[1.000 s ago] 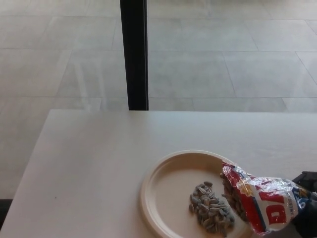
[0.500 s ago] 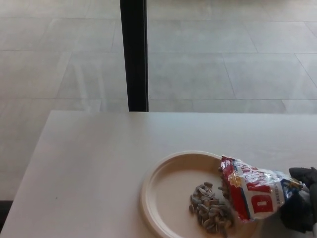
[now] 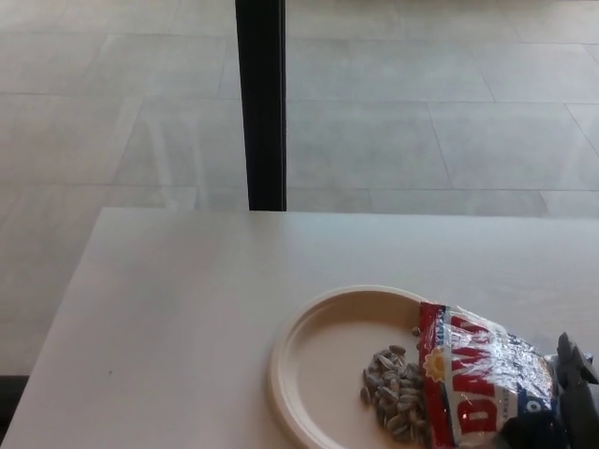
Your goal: The robot uses its right hand to pick up a bag of sunflower seeds kept in the middle of the desk and tilts it over a plate kept next to it to pour out a few seeds and then puts the bag of seeds back on the desk
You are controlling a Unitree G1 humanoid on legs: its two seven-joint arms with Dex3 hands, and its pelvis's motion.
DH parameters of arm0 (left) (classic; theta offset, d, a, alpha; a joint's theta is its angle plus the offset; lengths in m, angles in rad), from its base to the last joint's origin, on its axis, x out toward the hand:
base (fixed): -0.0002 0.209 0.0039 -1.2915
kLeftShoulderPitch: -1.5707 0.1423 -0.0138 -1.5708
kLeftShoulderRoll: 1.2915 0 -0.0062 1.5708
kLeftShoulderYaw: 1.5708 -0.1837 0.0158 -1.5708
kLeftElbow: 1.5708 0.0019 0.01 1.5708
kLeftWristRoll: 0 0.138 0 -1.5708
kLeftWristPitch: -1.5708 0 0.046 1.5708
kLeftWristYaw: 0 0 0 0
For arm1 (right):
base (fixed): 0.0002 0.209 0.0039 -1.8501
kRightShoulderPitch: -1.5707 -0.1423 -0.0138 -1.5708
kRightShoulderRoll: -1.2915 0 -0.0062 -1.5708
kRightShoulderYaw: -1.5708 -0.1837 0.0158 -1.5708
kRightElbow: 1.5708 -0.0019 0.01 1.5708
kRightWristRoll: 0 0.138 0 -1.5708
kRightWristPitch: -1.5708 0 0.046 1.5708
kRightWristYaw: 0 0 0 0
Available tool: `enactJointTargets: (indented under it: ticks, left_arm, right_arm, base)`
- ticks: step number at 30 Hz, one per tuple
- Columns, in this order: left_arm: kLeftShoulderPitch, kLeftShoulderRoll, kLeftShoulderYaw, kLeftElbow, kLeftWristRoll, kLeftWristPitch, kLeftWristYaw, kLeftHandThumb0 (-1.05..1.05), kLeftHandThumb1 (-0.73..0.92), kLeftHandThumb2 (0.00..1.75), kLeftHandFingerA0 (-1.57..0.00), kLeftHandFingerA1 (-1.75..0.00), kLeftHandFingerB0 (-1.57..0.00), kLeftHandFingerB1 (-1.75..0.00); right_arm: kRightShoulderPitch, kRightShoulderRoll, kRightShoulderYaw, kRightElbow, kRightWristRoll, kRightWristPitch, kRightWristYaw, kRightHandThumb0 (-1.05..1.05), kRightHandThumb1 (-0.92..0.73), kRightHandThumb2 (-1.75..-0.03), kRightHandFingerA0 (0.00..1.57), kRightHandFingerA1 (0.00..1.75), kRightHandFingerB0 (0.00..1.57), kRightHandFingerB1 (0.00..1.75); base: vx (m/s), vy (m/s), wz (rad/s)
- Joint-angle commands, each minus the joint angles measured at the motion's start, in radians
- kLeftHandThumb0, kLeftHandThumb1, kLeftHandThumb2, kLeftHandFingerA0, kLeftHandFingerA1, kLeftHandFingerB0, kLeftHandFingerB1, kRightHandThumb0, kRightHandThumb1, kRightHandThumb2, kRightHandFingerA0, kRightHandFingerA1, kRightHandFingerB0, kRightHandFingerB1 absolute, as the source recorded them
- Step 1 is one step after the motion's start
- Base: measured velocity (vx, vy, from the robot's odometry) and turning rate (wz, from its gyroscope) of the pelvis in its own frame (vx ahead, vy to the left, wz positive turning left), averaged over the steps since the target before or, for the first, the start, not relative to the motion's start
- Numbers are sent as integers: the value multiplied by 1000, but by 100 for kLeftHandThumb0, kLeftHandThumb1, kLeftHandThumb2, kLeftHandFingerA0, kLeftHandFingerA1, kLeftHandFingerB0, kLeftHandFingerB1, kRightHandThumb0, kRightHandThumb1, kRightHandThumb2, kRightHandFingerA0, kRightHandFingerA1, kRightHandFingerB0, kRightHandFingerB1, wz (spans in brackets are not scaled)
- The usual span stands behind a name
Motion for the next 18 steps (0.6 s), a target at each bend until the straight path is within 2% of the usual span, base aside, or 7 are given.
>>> enactJointTargets:
  ticks: [1,2,5,6,11,13,18]
  left_arm:
    - [3,-2,5,-8,-8,-26,10,-44,55,76,-44,-79,-39,-67]
    - [3,-3,6,-11,-9,-21,14,-43,42,98,-43,-73,-37,-67]
    - [10,-6,-3,-17,2,-34,13,-45,42,99,-41,-71,-36,-65]
    - [8,-8,6,-18,-10,-23,9,-45,54,78,-41,-76,-39,-66]
    - [10,-7,2,-12,-3,-40,6,-45,42,98,-43,-73,-35,-66]
    - [-1,-7,3,-2,-2,-32,21,-43,55,77,-45,-79,-38,-65]
    - [8,-9,8,-12,-10,-31,12,-43,54,77,-43,-78,-39,-67]
  right_arm:
    - [72,-32,58,56,25,8,68,-93,-53,-81,0,19,0,0]
    - [69,-45,69,51,18,16,76,-93,-54,-83,0,21,0,0]
    - [65,-77,80,42,35,14,100,-94,-54,-85,0,21,0,0]
    - [65,-85,84,39,38,14,107,-95,-55,-86,0,21,0,0]
    - [65,-126,86,25,62,-2,139,-99,-58,-90,0,18,0,0]
    - [68,-154,61,-3,84,-8,156,-103,-60,-93,0,19,0,0]
    - [72,-162,19,-36,120,-22,145,-96,-55,-92,0,21,0,0]
  base:
    - [0,0,0]
    - [0,0,0]
    - [0,0,0]
    - [0,0,0]
    - [0,0,0]
    - [0,0,0]
    - [0,0,0]
